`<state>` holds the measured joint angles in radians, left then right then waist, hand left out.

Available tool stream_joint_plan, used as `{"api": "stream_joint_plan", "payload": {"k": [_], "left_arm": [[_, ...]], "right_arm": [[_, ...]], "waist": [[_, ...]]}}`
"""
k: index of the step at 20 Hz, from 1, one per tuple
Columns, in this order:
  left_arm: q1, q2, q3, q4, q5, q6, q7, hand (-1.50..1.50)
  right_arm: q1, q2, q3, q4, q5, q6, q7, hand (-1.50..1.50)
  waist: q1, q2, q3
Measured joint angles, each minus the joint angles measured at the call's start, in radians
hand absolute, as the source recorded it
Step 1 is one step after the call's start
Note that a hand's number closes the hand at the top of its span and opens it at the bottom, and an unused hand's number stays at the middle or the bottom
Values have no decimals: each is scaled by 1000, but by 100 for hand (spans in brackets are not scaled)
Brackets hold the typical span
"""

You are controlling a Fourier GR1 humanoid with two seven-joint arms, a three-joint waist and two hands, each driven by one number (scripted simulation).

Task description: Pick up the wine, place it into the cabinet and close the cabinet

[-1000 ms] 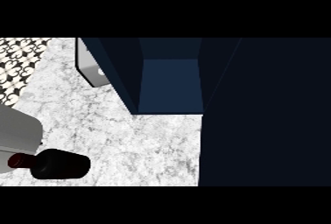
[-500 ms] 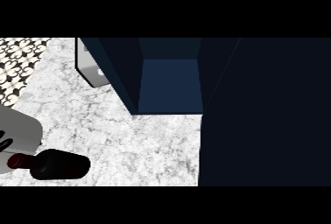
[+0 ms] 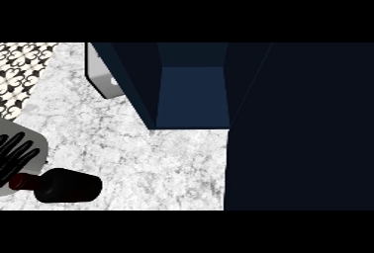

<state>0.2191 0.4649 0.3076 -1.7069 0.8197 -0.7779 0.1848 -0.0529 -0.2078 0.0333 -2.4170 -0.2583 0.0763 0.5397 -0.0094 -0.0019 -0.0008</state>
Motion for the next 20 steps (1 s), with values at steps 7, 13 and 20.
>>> {"api": "stream_joint_plan", "payload": {"k": [7,13,20], "left_arm": [[-68,-49,20,145,-124,-74,-69,-150],[-119,-85,34,259,-241,-127,-142,-150],[-128,-121,39,337,-364,-181,-235,-150]], "right_arm": [[21,5,-22,-2,-3,26,-7,-150],[15,17,-23,0,-2,32,-7,-150],[33,33,-8,-2,1,40,-15,-150]], "waist": [[0,0,0],[0,0,0],[1,0,0]]}}
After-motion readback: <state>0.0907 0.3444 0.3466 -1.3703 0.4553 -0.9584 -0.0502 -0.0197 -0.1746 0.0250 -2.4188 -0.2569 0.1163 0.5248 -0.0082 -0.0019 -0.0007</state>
